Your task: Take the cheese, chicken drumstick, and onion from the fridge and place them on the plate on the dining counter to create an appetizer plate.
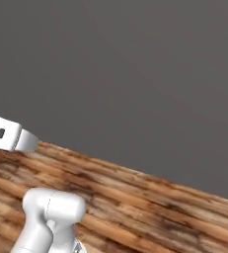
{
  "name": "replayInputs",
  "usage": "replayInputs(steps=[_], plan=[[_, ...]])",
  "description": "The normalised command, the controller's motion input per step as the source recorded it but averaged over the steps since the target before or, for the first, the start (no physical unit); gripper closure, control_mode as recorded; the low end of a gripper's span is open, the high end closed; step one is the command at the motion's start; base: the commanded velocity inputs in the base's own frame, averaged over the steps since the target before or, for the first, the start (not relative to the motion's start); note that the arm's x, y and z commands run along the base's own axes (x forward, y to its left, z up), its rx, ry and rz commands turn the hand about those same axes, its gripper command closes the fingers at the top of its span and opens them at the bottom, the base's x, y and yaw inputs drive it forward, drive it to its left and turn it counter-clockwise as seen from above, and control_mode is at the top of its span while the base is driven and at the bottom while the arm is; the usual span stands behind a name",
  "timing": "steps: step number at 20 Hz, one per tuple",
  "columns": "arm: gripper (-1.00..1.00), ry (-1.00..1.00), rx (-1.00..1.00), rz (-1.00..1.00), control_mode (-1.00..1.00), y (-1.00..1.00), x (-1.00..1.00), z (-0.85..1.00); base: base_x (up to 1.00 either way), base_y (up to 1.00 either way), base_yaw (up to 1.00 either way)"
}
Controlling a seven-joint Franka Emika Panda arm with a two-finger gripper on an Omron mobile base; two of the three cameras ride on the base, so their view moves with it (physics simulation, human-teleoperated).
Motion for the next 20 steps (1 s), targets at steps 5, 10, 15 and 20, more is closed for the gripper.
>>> replayInputs(steps=[5,10,15,20], plan=[[1.00,0.00,0.00,0.00,1.00,0.00,0.00,0.00,0.99,-0.09,0.84],[1.00,0.00,0.00,0.00,1.00,0.00,0.00,0.00,0.94,-0.08,0.86],[1.00,0.00,0.00,0.00,1.00,0.00,0.00,0.00,0.94,-0.07,0.84],[1.00,0.00,0.00,0.00,1.00,0.00,0.00,0.00,0.86,-0.03,0.84]])
